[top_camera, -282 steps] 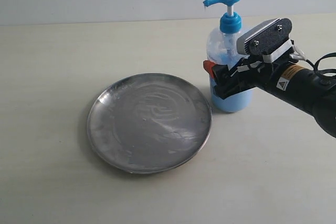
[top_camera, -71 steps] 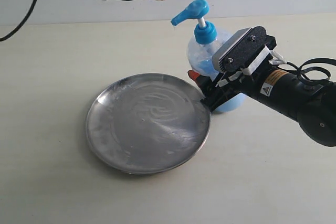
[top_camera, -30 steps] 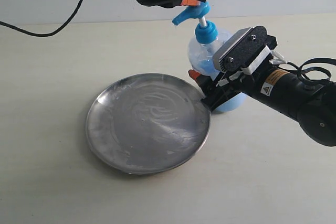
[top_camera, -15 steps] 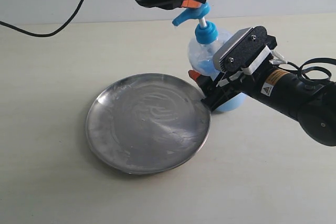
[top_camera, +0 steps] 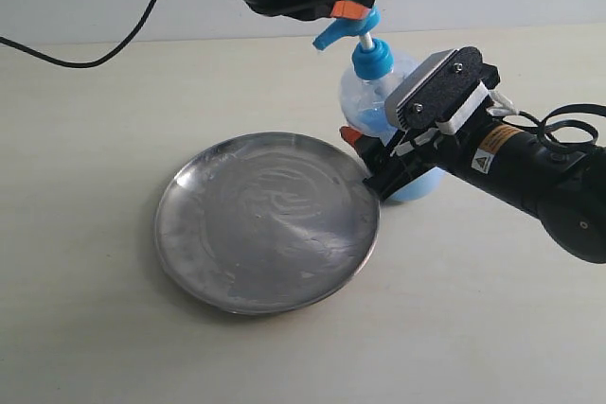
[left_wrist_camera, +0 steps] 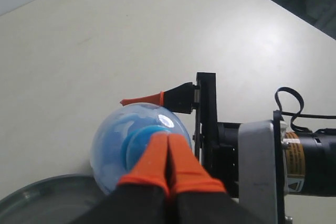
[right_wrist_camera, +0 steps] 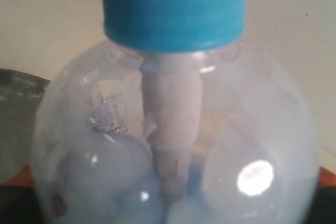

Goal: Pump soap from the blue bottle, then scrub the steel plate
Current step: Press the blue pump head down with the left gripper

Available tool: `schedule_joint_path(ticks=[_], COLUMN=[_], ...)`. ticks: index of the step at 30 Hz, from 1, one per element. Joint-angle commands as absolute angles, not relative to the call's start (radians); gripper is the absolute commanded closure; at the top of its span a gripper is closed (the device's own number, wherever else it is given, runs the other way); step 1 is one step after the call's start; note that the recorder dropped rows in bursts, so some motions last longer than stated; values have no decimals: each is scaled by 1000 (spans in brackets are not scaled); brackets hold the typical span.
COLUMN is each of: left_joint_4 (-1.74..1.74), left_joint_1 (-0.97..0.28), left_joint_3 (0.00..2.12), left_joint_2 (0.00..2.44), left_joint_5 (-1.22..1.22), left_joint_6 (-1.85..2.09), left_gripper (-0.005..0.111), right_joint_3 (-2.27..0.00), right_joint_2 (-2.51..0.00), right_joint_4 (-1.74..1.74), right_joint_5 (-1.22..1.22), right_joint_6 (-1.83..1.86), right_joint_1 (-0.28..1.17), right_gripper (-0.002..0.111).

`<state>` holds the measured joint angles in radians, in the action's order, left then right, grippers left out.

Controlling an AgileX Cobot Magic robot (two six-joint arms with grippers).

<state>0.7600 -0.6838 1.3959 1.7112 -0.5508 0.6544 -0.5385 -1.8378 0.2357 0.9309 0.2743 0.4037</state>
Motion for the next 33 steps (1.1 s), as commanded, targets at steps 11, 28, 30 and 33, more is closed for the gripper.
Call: schedule_joint_path(ticks=[11, 28, 30, 33], left_joint_4=[729, 660, 658, 658], left_joint_1=[-687, -687, -687, -687], left_joint_3=[1383, 1383, 1383, 1383], left_joint_2=[1788, 1816, 1831, 1851], left_joint_5=[-640, -603, -603, -603], left_joint_6=[650, 621, 621, 615], left_gripper=[107, 107, 107, 107], right_joint_3=[-546, -546, -546, -546], right_joint_2=[-1831, -1831, -1831, -1831], right_joint_4=[291, 317, 317, 317], right_joint_5=[952, 956, 956, 956], right_joint_6=[261, 261, 261, 261], right_joint_1=[408, 408, 408, 408], right_gripper=[108, 108, 108, 108])
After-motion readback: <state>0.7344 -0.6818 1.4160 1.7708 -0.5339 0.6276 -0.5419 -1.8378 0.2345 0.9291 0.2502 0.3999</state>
